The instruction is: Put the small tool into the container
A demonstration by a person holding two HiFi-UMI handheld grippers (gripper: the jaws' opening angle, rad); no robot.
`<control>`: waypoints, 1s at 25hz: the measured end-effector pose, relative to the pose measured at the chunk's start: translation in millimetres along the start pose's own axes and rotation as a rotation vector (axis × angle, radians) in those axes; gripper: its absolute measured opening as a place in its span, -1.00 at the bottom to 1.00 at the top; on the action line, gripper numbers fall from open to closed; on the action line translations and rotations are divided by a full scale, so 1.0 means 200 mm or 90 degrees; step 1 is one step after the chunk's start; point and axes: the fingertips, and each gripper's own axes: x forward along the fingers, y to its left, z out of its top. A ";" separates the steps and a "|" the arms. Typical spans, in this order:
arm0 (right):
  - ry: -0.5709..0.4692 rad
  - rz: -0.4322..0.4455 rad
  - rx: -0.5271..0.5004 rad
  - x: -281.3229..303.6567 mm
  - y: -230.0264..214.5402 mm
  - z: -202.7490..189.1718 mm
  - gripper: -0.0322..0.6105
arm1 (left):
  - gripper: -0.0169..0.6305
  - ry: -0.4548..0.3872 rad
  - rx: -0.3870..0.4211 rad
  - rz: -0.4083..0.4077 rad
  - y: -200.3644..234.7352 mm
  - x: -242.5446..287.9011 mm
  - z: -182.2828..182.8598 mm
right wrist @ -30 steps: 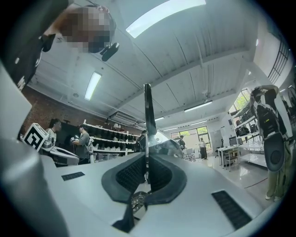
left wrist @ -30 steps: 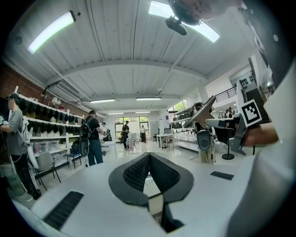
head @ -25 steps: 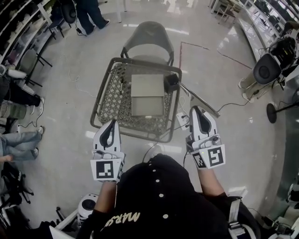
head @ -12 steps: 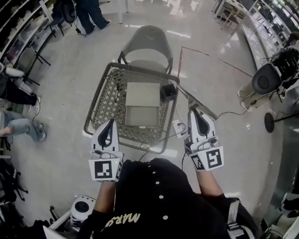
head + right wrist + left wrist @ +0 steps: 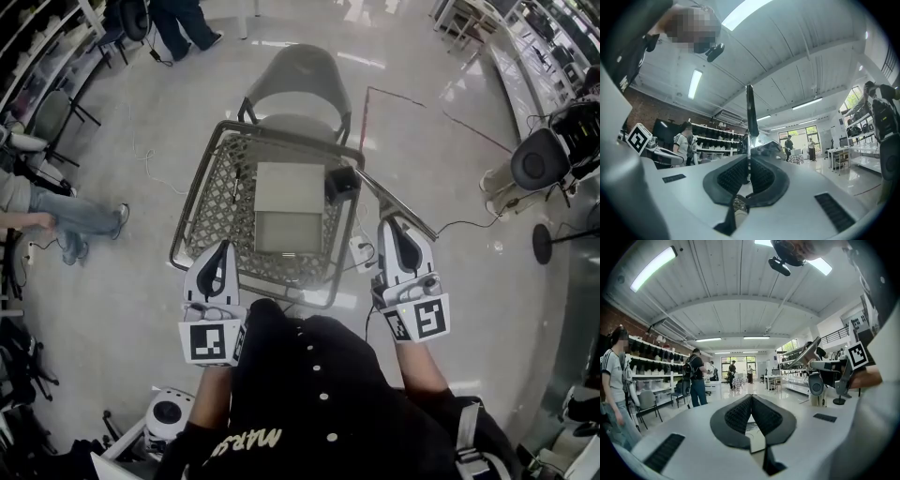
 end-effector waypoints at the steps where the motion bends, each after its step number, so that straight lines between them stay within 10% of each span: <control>1: 0.000 -0.002 -0.003 0.01 0.00 0.00 -0.85 | -0.87 0.000 0.001 -0.004 0.01 0.01 0.00; 25: 0.128 0.063 -0.007 0.29 0.20 -0.44 -0.85 | -0.87 0.063 -0.042 -0.068 0.13 0.11 -0.16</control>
